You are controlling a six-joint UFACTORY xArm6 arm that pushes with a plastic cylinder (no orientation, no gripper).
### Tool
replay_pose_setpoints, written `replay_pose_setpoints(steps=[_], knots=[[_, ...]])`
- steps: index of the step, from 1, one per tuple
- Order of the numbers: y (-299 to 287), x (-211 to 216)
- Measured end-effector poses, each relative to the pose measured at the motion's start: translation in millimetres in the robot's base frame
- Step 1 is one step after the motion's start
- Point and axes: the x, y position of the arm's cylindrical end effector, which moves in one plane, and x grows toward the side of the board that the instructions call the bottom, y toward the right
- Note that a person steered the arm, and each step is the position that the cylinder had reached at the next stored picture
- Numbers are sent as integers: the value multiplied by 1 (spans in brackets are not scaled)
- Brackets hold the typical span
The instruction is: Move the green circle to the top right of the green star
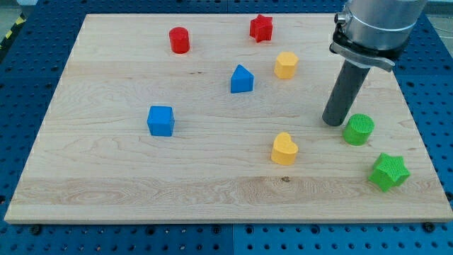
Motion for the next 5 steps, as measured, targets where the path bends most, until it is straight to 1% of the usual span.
replay_pose_setpoints(steps=[3,4,5], knots=[[34,16],[41,34],[43,40]])
